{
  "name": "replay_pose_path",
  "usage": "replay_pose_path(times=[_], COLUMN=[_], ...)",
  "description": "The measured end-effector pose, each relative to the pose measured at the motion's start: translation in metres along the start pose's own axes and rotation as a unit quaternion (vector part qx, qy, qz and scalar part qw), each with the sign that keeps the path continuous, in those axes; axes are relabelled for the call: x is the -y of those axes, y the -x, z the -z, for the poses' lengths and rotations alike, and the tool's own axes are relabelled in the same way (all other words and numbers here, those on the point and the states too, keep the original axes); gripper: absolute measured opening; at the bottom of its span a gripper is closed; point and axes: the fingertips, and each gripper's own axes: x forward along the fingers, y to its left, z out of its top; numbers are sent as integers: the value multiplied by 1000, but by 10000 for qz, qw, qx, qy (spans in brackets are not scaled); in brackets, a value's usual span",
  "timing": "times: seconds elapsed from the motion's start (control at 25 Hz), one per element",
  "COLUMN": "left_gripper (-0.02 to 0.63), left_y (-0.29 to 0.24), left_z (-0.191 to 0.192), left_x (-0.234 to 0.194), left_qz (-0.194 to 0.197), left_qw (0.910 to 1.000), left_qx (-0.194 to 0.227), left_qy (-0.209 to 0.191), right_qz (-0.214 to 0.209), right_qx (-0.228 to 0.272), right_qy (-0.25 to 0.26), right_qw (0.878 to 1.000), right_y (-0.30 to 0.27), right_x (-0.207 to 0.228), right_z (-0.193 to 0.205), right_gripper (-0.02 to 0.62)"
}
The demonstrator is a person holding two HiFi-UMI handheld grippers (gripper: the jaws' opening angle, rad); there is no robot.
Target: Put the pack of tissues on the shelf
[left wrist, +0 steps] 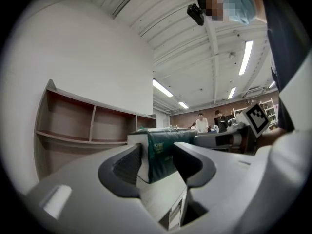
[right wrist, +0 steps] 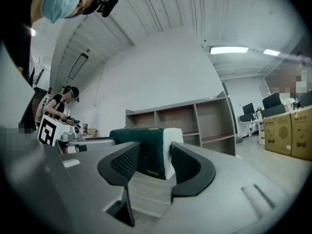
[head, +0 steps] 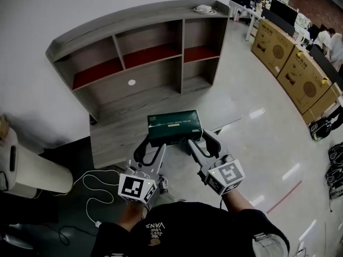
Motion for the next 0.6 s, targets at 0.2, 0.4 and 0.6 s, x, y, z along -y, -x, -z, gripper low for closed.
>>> replay_pose_path(times=[0.2,0.4,0.6], left_gripper=[224,224,224], left_y=[-25,-49,-66], left_z=[-4,-1,-2], left_x=[-30,-67,-100], left_qz=[83,120,161], left_qw=[10000,9999,9998], left_qx=[47,74,42], left_qy=[-2,80,59], right_qz=[71,116,169], right_qx=[-6,35,74], right_qy=[-8,60,7], right_qw=[10000,9999,9998], right_y=[-35,-78,-114], right_x=[10,19,25], right_z=[-8,-10,-11], right_gripper=[189,189,189])
